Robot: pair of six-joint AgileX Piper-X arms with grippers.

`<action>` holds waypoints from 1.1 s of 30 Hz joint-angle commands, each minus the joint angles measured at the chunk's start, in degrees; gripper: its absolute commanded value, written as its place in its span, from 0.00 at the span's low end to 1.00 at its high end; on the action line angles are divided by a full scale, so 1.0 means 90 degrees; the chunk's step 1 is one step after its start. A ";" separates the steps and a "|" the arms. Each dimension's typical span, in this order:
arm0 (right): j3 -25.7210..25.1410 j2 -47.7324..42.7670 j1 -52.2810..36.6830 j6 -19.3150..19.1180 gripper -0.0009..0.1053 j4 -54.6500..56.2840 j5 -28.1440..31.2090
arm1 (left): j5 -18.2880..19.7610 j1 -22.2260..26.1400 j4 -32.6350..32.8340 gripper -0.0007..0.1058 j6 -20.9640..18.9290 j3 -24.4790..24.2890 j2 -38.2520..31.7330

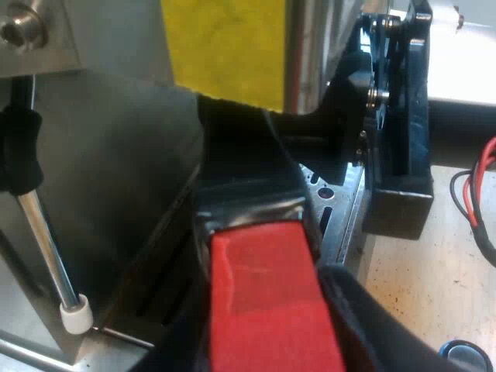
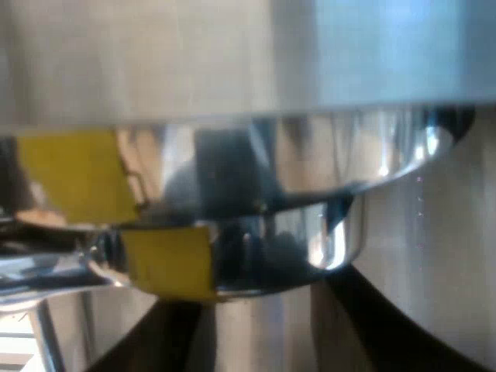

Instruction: Put the handle in the coffee machine

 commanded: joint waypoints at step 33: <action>-0.0249 -0.0013 -0.0114 -0.0638 0.32 -0.0853 -0.0465 | 0.0492 -0.0062 0.0124 0.01 0.0312 -0.0003 -0.0114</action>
